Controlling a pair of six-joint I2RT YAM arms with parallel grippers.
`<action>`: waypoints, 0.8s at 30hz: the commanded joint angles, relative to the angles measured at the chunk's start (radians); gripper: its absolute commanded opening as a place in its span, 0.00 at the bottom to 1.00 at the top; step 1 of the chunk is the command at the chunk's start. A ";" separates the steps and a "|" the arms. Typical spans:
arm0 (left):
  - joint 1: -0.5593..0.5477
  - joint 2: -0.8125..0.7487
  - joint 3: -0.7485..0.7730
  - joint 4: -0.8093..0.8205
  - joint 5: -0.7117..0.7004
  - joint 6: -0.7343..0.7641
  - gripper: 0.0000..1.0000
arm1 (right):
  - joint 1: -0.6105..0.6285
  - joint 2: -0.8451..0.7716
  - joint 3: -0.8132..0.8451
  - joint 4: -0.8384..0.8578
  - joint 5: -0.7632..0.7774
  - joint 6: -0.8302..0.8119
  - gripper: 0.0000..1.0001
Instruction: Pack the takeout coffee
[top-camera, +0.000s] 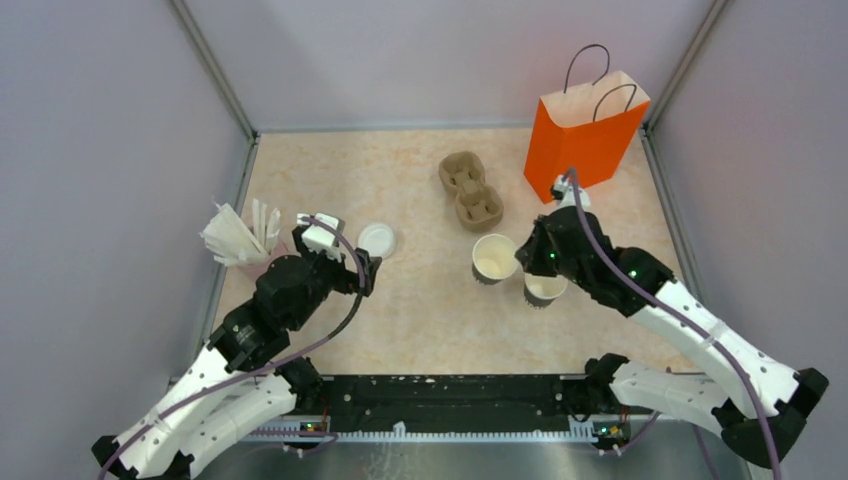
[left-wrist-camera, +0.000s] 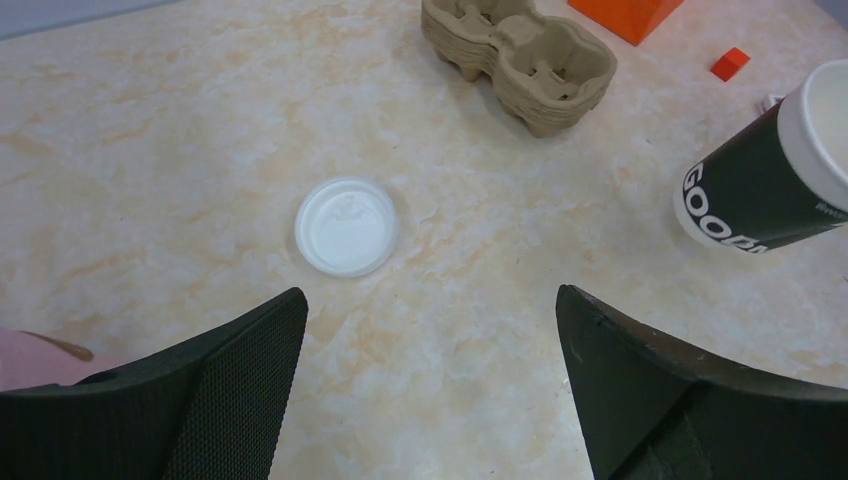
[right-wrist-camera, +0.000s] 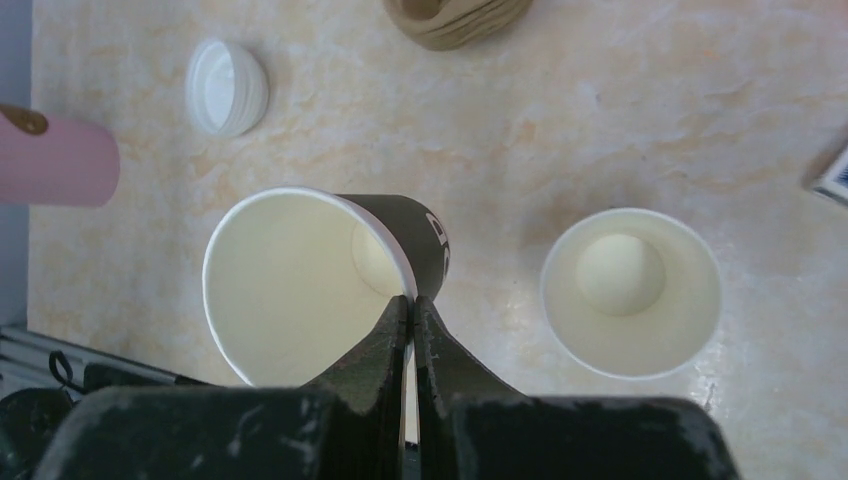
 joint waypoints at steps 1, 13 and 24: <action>-0.001 -0.015 0.002 -0.006 -0.089 -0.020 0.99 | 0.046 0.071 -0.027 0.131 -0.117 -0.022 0.00; -0.001 0.007 -0.002 -0.009 -0.104 -0.018 0.99 | 0.201 0.255 -0.169 0.300 -0.129 0.022 0.00; -0.001 0.028 -0.008 -0.004 -0.099 -0.018 0.99 | 0.222 0.278 -0.170 0.303 -0.073 0.017 0.15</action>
